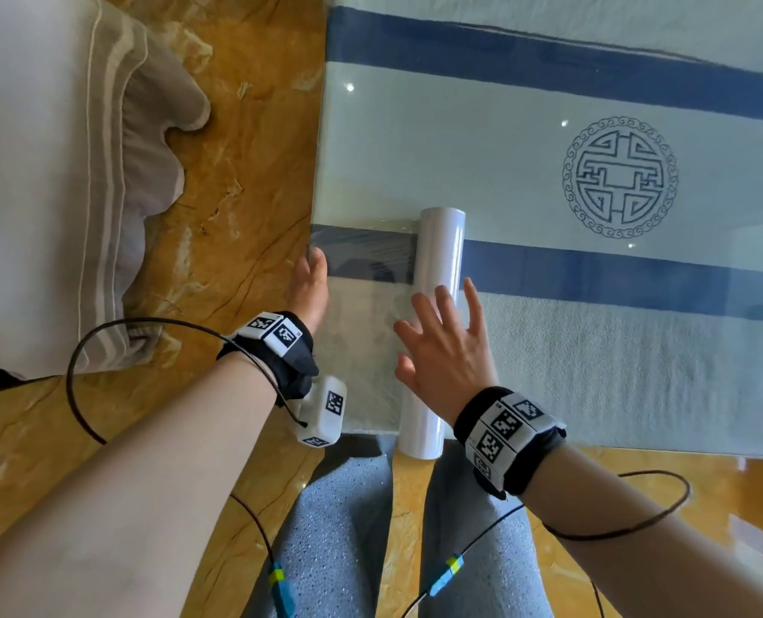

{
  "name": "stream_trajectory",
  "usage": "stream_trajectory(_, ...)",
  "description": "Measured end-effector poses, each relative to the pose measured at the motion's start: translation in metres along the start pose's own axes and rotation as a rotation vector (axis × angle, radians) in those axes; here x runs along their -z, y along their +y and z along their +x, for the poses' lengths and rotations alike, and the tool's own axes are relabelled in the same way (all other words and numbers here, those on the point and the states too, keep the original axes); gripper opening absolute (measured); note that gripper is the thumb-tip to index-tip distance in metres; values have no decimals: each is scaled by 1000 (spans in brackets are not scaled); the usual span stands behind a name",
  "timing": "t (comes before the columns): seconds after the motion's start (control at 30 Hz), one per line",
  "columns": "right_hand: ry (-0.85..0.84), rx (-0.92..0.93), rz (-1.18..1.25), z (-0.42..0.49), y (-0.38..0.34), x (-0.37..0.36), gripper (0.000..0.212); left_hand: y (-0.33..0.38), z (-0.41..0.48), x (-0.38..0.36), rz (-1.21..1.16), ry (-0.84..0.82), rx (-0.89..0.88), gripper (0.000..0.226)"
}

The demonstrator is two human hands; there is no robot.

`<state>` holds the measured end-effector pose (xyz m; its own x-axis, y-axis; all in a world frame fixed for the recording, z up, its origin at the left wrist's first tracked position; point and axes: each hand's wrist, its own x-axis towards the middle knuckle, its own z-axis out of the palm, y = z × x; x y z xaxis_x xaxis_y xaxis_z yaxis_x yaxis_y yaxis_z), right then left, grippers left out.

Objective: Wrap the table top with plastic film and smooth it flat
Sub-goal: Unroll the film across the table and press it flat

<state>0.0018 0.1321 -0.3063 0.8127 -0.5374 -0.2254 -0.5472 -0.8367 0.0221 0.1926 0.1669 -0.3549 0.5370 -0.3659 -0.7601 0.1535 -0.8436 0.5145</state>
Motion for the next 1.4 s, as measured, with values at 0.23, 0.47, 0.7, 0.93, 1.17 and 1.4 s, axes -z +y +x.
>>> stream_trajectory(0.23,-66,-132,29,2,11,-7,43,5,1,1,53,40,33,59)
stream_trajectory(0.47,-258,-181,28,18,10,-10,43,-9,0,8,88,84,54,60)
stream_trajectory(0.7,-274,-340,142,6,39,-10,61,-12,5,13,70,64,119,65)
stream_trajectory(0.93,-269,-467,195,-4,59,-16,60,-20,8,16,24,69,176,69)
stream_trajectory(1.17,-262,-582,225,-6,79,-21,59,-21,15,15,66,61,188,70)
stream_trajectory(1.4,-263,-682,229,-16,110,-26,56,-24,18,4,81,55,175,70)
